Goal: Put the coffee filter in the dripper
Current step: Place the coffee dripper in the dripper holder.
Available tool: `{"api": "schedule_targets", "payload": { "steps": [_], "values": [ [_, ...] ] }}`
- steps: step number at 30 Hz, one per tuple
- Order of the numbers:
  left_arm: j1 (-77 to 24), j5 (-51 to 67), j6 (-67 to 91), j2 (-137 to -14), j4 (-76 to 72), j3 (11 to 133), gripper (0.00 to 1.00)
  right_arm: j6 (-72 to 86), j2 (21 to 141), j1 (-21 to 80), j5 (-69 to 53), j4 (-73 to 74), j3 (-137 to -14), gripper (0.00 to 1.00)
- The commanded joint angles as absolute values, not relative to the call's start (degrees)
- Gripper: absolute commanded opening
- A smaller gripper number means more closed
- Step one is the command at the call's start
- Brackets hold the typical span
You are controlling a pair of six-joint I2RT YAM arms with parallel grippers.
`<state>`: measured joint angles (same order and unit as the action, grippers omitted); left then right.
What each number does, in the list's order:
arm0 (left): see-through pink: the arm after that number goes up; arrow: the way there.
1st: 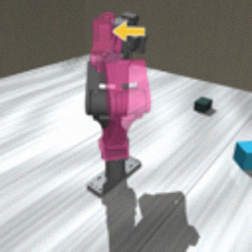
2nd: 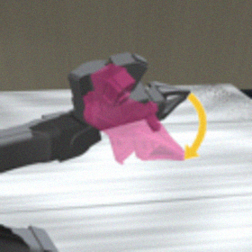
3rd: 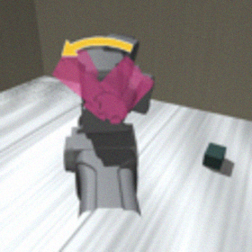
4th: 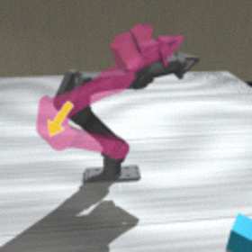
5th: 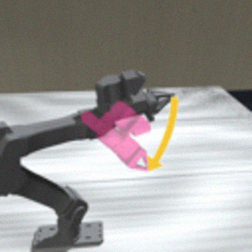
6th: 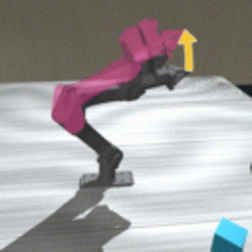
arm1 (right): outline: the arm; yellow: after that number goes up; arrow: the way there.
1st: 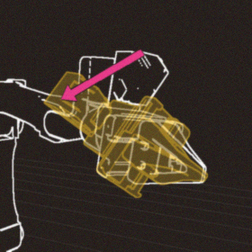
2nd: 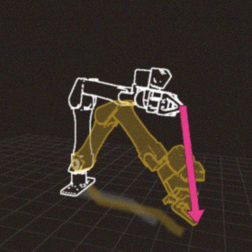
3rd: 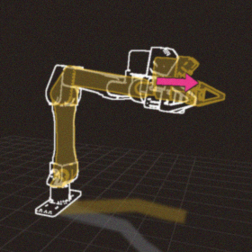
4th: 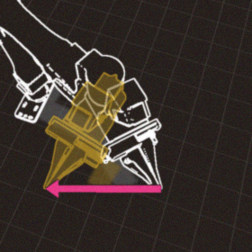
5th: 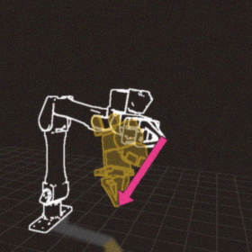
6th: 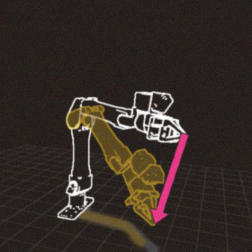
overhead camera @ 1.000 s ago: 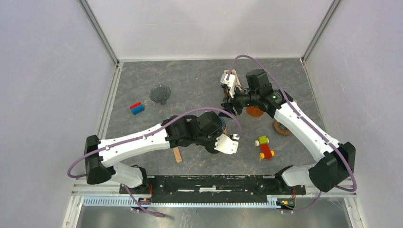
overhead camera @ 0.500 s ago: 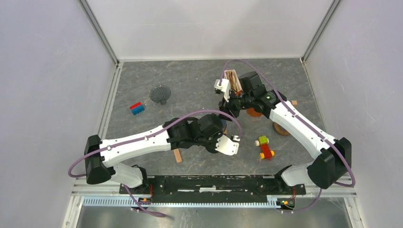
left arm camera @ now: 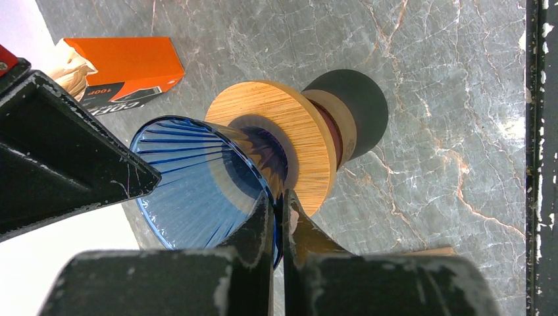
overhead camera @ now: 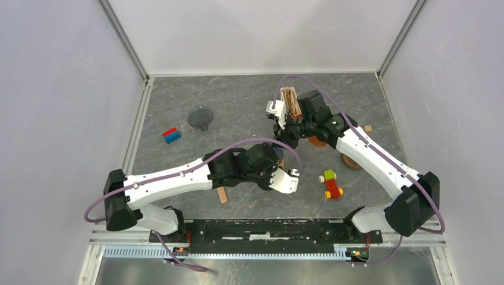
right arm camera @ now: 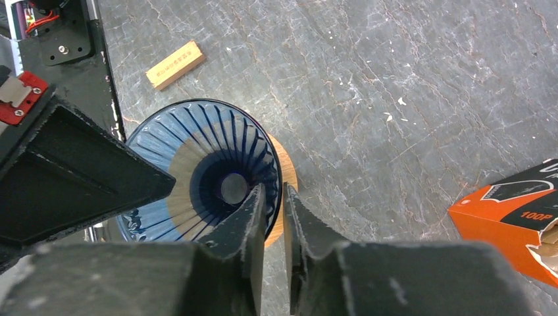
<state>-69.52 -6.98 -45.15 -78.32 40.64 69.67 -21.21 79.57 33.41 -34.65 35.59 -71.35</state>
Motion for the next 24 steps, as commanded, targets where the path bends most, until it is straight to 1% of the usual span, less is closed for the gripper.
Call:
{"api": "schedule_targets", "payload": {
  "steps": [1, 4, 13, 24],
  "values": [
    [-69.7, -5.0, -45.3, -77.5, 42.2, 69.2, 0.02, -22.0, 79.4, 33.3, -32.2, 33.9, -70.9, 0.15],
    [-69.7, -3.8, -45.0, -77.8, 44.0, 71.3, 0.02, -21.9, 79.0, 33.4, -31.6, 33.4, -69.6, 0.07],
    [-69.7, -2.3, -44.1, -79.0, 47.1, 74.0, 0.02, -21.9, 78.0, 33.4, -30.7, 32.0, -66.5, 0.01],
    [-69.5, -0.8, -43.0, -79.1, 46.0, 71.3, 0.02, -22.5, 77.5, 33.8, -28.3, 31.3, -64.8, 0.00]
  ]
}}
